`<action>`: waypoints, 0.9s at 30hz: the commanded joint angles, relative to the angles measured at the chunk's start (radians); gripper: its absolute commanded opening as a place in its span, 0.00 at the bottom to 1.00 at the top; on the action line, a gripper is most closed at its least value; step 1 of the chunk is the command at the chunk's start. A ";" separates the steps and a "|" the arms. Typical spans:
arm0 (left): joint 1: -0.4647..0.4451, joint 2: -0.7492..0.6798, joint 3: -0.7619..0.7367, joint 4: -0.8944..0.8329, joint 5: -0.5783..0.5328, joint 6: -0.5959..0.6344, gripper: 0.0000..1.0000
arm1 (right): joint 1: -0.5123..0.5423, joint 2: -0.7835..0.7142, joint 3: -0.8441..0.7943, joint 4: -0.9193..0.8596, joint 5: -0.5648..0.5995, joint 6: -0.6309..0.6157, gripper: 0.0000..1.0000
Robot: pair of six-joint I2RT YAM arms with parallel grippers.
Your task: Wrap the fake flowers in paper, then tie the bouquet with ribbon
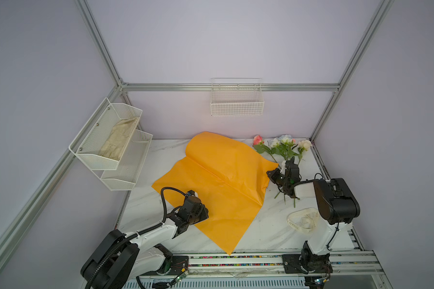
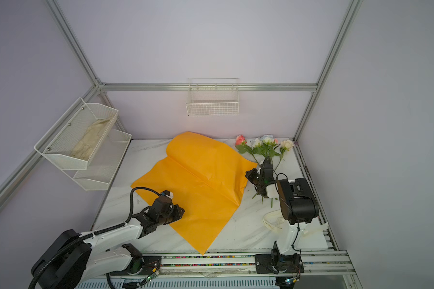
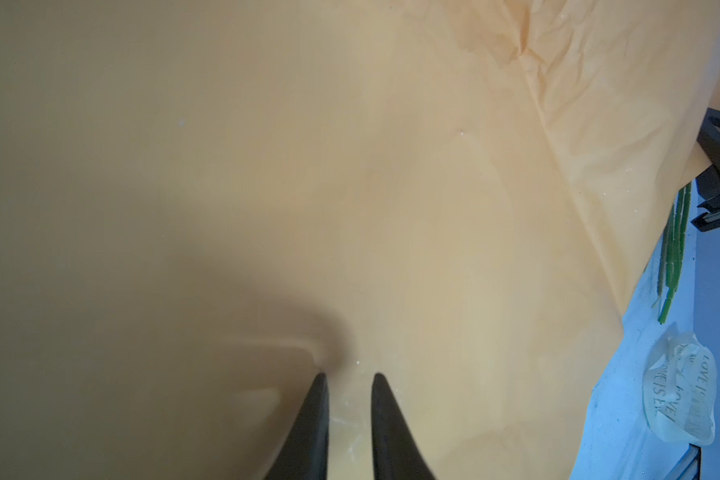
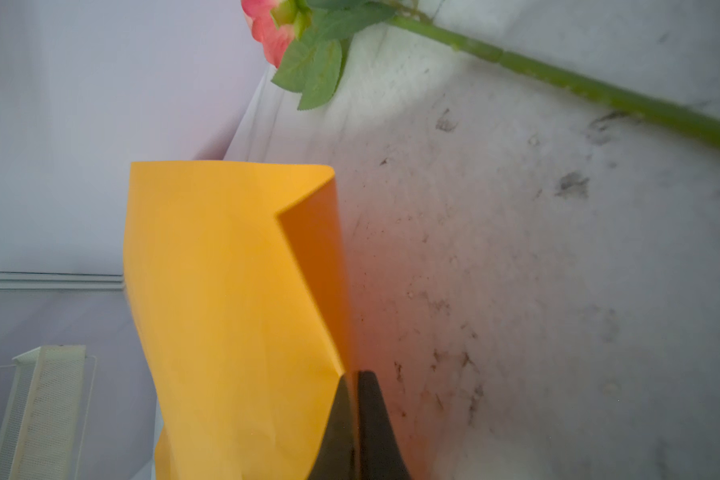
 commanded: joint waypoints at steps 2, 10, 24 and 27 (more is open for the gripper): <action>0.000 -0.088 0.098 -0.173 -0.063 0.046 0.27 | 0.002 -0.025 0.039 -0.179 0.022 -0.079 0.00; 0.022 -0.111 0.238 -0.179 -0.110 0.188 0.39 | 0.008 -0.018 0.141 -0.321 -0.166 -0.139 0.13; 0.191 0.344 0.524 -0.271 0.187 0.343 0.41 | 0.016 -0.141 0.306 -0.677 0.220 -0.298 0.51; 0.205 0.361 0.508 -0.243 0.207 0.334 0.41 | 0.056 -0.192 0.259 -0.567 0.063 -0.294 0.51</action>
